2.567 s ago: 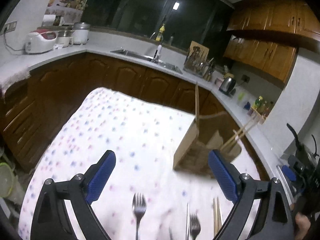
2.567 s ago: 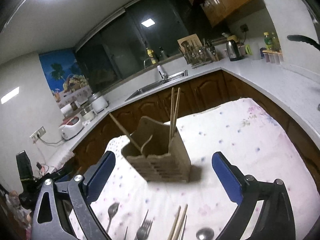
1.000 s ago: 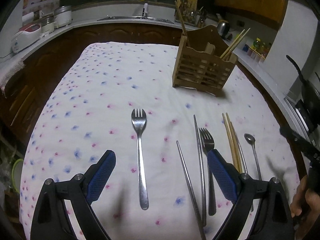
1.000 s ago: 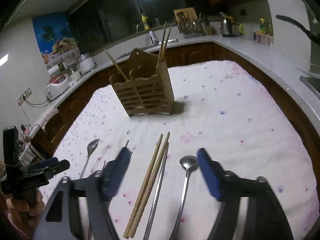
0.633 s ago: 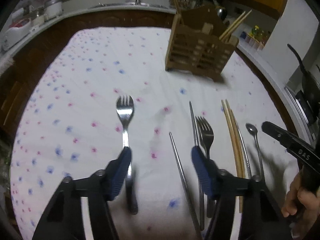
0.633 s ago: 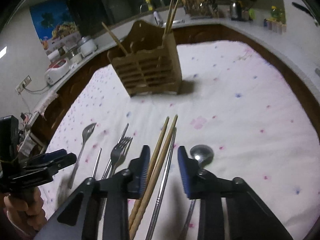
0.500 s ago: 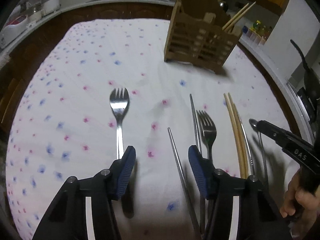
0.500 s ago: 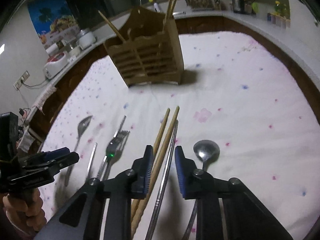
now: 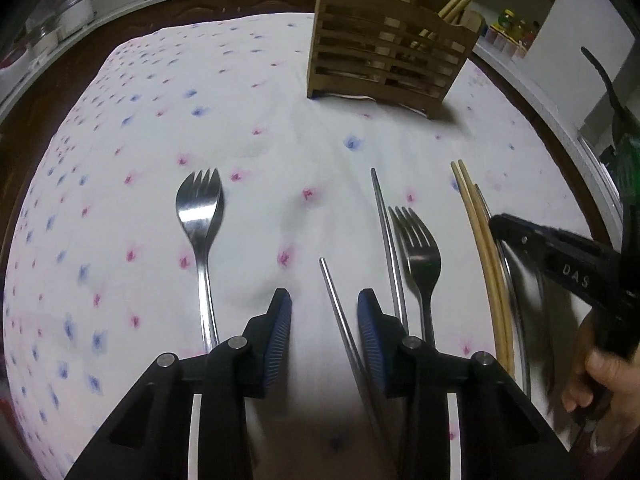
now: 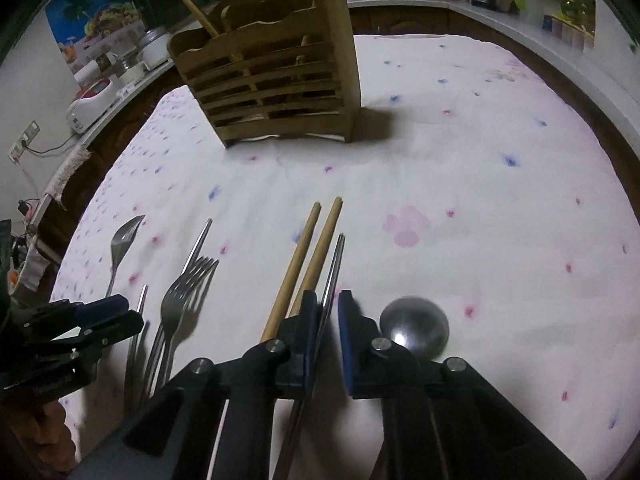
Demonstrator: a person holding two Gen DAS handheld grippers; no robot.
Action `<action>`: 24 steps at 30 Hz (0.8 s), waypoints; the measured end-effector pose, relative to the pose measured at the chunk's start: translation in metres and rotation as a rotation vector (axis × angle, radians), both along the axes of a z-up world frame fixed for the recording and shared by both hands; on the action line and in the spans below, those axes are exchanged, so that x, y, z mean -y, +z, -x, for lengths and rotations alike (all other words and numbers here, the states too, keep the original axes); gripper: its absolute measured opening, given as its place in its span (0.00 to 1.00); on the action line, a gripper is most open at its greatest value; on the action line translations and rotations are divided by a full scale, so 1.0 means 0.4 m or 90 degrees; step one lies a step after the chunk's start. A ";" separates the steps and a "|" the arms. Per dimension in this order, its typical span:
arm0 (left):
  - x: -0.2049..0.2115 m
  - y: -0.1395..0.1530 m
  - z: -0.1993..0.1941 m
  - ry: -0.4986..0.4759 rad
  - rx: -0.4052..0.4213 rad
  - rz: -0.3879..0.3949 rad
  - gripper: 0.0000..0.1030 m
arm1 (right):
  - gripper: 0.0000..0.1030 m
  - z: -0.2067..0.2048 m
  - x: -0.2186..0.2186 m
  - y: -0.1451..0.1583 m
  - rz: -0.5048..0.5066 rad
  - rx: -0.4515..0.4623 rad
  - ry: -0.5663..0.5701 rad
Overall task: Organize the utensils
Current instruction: 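Close the left tool on a metal chopstick while the right tool grasps another metal chopstick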
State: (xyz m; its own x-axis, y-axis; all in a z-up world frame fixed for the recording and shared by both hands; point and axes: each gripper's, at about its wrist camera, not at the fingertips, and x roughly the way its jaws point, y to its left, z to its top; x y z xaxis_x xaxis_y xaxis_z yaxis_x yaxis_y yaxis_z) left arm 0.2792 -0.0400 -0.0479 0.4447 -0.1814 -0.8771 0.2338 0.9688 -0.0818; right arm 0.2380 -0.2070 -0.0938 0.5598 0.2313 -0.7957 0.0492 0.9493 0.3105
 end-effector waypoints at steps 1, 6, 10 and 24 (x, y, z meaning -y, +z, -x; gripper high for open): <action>0.005 0.001 -0.002 -0.003 -0.001 -0.005 0.34 | 0.09 -0.009 0.002 0.000 -0.001 -0.002 0.001; 0.038 -0.005 -0.018 -0.023 0.006 -0.042 0.32 | 0.09 -0.048 0.007 -0.001 -0.006 -0.009 0.013; 0.068 -0.012 -0.013 -0.043 0.027 -0.078 0.28 | 0.09 -0.057 0.014 -0.006 -0.018 -0.002 0.018; 0.008 0.022 0.000 -0.039 0.016 0.024 0.03 | 0.04 -0.022 0.032 0.036 -0.060 0.030 0.004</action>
